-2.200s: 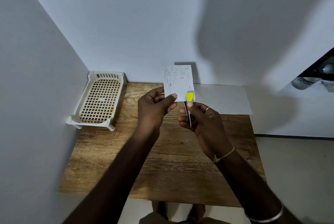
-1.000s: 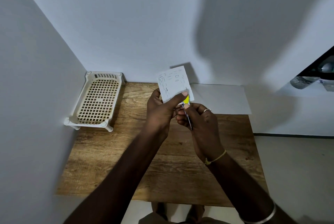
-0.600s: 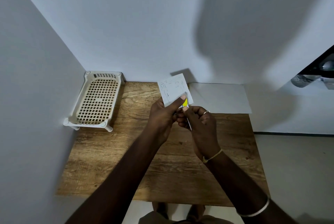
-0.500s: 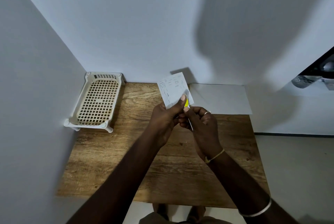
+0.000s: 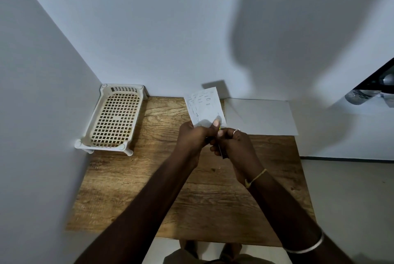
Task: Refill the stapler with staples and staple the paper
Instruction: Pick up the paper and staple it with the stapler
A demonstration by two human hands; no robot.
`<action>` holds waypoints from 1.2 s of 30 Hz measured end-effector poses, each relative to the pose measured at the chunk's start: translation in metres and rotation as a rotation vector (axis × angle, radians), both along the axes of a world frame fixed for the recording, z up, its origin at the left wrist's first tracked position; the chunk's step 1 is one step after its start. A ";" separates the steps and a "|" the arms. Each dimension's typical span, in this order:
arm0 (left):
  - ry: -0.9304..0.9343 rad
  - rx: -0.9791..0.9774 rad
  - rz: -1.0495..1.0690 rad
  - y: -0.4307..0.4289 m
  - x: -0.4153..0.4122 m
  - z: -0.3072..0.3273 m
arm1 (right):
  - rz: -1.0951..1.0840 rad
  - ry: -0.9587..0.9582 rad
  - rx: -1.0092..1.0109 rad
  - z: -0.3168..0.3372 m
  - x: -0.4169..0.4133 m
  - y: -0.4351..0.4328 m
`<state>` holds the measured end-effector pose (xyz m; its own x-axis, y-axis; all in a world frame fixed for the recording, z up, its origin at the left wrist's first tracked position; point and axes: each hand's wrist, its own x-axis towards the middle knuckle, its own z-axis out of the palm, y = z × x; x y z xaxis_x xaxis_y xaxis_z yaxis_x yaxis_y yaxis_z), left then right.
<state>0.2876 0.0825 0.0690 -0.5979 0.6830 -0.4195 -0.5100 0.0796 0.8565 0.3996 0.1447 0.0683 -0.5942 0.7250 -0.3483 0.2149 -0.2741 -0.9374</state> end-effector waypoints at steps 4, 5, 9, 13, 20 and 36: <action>0.056 -0.084 0.024 0.006 0.004 -0.006 | -0.109 -0.097 0.075 -0.011 -0.007 -0.005; 0.060 -0.097 0.035 0.007 0.004 -0.008 | -0.128 -0.120 0.093 -0.014 -0.008 -0.007; 0.083 -0.145 0.029 0.008 0.008 -0.016 | -0.155 -0.171 0.100 -0.027 -0.006 -0.011; 0.113 -0.066 -0.001 0.002 0.007 -0.018 | -0.078 -0.102 0.109 -0.027 -0.004 -0.007; -0.046 0.097 -0.100 -0.007 -0.005 -0.009 | 0.015 -0.021 0.068 -0.017 0.000 0.001; 0.140 -0.023 0.048 -0.005 -0.005 -0.008 | 0.072 0.084 0.009 -0.016 0.002 -0.001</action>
<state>0.2829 0.0772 0.0610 -0.6832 0.6437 -0.3448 -0.3895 0.0782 0.9177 0.4019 0.1434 0.0522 -0.6714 0.6825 -0.2888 0.1544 -0.2523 -0.9553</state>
